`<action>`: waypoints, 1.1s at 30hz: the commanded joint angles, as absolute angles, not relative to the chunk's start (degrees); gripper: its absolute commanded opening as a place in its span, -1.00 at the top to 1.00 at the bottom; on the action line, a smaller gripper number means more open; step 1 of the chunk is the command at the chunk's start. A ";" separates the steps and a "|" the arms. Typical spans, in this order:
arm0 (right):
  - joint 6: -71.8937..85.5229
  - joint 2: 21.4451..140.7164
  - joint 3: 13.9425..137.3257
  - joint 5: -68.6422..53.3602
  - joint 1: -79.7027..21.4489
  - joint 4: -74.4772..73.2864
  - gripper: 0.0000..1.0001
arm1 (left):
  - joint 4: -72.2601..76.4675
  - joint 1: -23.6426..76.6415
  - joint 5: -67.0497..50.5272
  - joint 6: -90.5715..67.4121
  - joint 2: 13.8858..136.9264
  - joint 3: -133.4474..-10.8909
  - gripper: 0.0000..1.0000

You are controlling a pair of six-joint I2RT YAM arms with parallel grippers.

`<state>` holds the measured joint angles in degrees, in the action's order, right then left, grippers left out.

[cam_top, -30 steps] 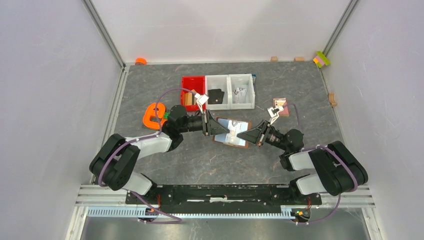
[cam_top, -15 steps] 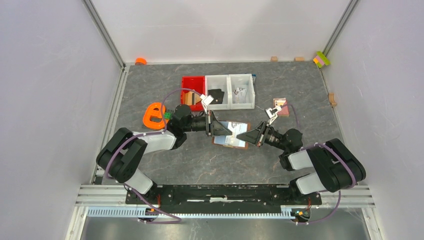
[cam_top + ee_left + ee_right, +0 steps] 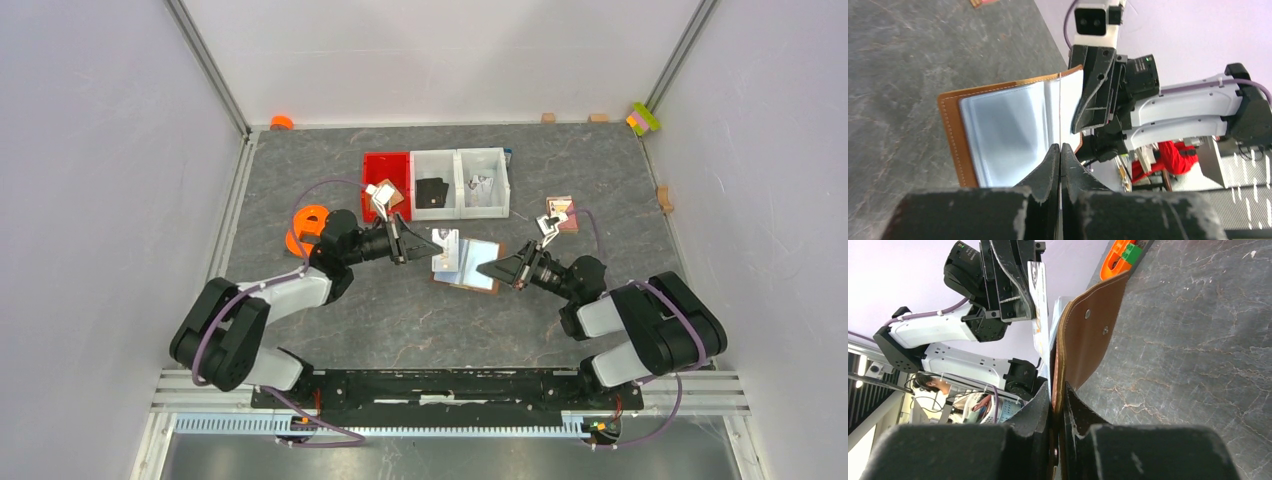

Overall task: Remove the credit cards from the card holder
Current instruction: Remove the credit card from the card holder, then place the card holder at the center of the board.

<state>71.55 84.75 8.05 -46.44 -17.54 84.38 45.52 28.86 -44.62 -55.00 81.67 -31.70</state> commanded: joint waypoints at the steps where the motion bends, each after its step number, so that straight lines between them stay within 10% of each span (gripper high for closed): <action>1: 65.87 85.56 8.61 -45.61 -17.30 89.50 0.70 | 40.65 27.86 -38.63 -50.15 75.81 -30.56 0.96; 12: 47.38 89.48 16.00 -40.76 -19.70 57.76 0.69 | 34.38 27.86 -35.24 -46.40 70.81 -30.49 0.96; 20: 36.83 85.62 19.82 -32.61 -20.15 39.28 -0.18 | 34.71 27.86 -35.85 -46.85 71.25 -30.76 0.96; 33: 28.61 59.89 14.10 -11.28 -19.02 29.35 -0.37 | 36.24 28.22 -38.13 -47.90 73.29 -31.55 0.96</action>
<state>33.69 67.85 16.01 -21.82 -19.33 32.82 33.95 28.01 -36.56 -48.95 72.53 -30.35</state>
